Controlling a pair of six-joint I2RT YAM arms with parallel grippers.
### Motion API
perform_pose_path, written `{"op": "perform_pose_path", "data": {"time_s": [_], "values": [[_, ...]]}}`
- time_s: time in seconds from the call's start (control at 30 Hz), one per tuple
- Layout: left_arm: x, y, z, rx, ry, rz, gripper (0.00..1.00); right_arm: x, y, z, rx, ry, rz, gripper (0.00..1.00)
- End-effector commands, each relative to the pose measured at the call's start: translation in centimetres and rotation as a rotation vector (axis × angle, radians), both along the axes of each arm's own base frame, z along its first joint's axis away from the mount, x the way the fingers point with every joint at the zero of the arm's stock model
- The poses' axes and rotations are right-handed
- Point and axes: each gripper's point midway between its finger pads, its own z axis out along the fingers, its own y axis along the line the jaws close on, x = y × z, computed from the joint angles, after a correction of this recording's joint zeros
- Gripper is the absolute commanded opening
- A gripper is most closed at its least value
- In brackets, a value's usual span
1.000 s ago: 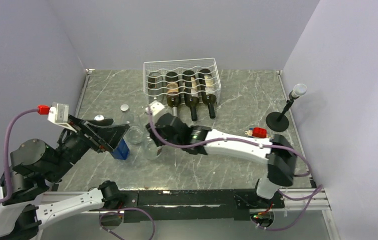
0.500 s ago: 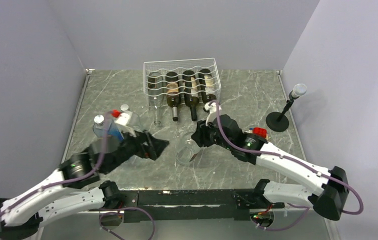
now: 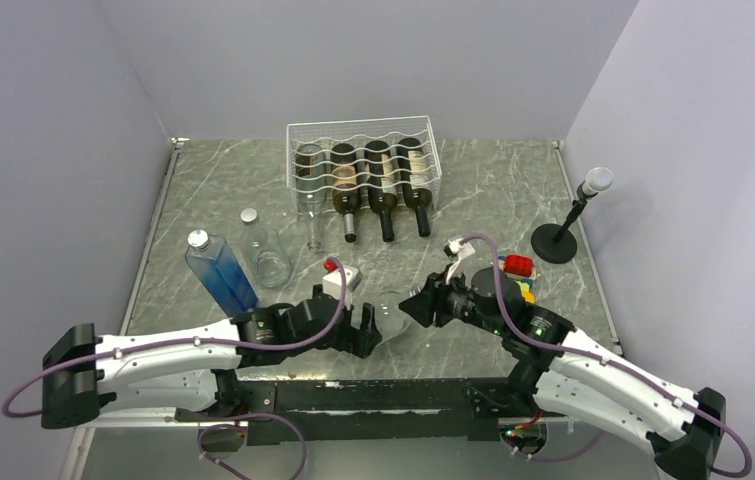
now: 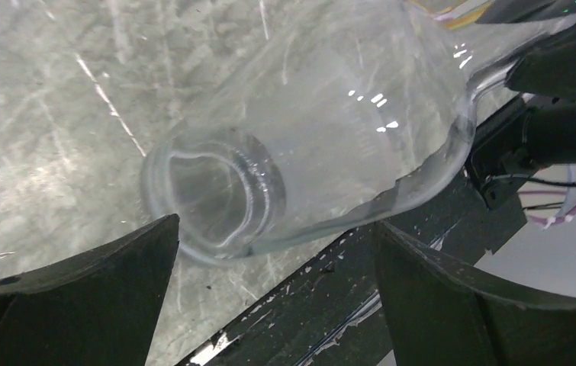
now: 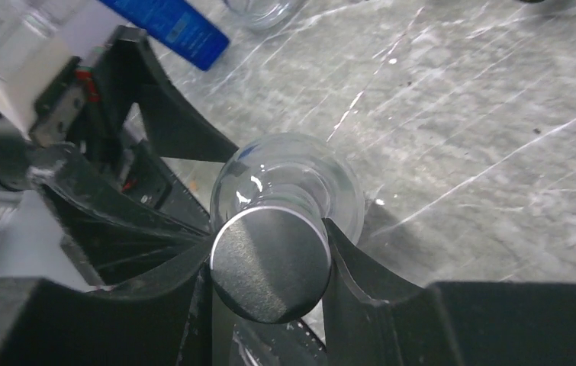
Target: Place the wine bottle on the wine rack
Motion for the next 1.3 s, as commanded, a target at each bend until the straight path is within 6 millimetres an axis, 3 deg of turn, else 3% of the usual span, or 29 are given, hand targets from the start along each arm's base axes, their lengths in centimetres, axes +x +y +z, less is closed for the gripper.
{"op": "perform_pose_path", "data": {"time_s": [0.0, 0.17, 0.47, 0.7, 0.87, 1.13, 1.27], "values": [[-0.2, -2.0, 0.2, -0.013, -0.031, 0.017, 0.99, -3.9, 0.8, -1.2, 0.089, 0.101, 0.147, 0.00], [1.1, 0.0, -1.8, 0.112, -0.048, 0.200, 0.99, -6.0, 0.9, -2.6, 0.117, 0.132, 0.233, 0.00], [2.5, 1.4, -2.2, 0.087, -0.053, 0.369, 0.99, -8.6, 0.2, -7.3, -0.163, 0.244, 0.265, 0.00], [3.6, 3.0, -2.0, 0.089, -0.080, 0.470, 0.99, -9.3, 0.7, -6.7, -0.187, 0.252, 0.313, 0.00], [4.9, 3.1, -1.5, 0.036, -0.036, 0.494, 0.88, -10.4, 0.8, -6.9, -0.204, 0.243, 0.394, 0.00], [5.5, 2.6, -0.6, -0.001, -0.030, 0.485, 0.88, -9.5, 1.0, -8.7, -0.246, 0.231, 0.352, 0.00], [5.4, 2.2, -0.2, -0.017, -0.028, 0.469, 0.91, -8.0, 1.4, -9.7, -0.288, 0.194, 0.291, 0.00]]}}
